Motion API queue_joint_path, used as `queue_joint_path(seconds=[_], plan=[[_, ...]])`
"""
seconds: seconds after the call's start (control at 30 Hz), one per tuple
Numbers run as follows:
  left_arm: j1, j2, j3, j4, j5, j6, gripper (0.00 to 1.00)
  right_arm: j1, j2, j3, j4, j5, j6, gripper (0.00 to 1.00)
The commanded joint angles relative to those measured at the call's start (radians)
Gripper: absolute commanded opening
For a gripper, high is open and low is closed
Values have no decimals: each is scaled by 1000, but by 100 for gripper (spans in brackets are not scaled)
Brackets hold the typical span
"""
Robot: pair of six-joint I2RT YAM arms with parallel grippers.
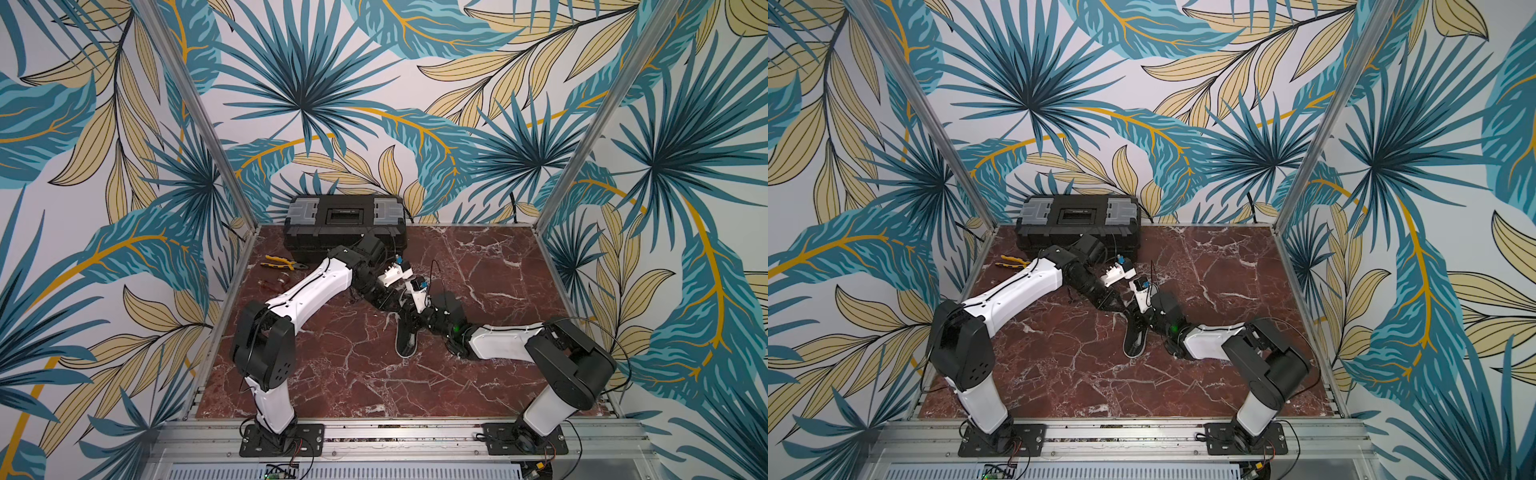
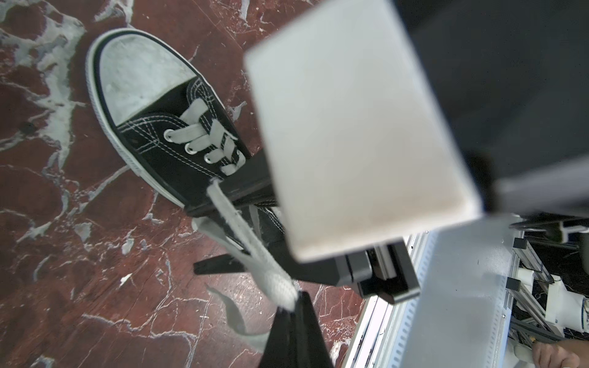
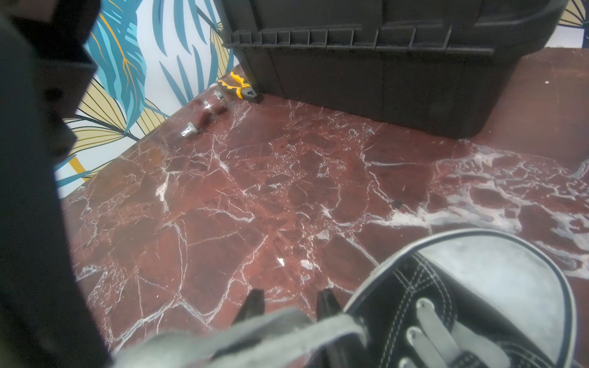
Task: Tie the shoes
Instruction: Cross the shoelace with the shoelace.
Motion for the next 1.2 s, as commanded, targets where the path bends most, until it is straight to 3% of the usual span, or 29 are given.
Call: queue_joint_path(seconds=[0.0,0.2,0.37,0.6,0.73,0.97,1.17], plan=[[8,-4,40,-2,-1,-3,0,4,10,17,45,5,-12,24],[24,-26,-4,59,-88,-58,0,4,-73,-21,-72,19,-3,0],[26,-18,-86,158,-228,-104,0,2,-188,18,-384,18,35,0],[24,31,-183,377,-248,-192,1,-3,-223,204,-863,-7,62,0],[23,32,-241,475,-232,-217,15,-25,-194,288,-1009,-39,87,0],[23,-72,-385,580,-293,-251,44,-47,-132,342,-1036,-73,102,0],[10,-121,-523,666,-318,-275,56,-51,-93,367,-1033,-83,102,0]])
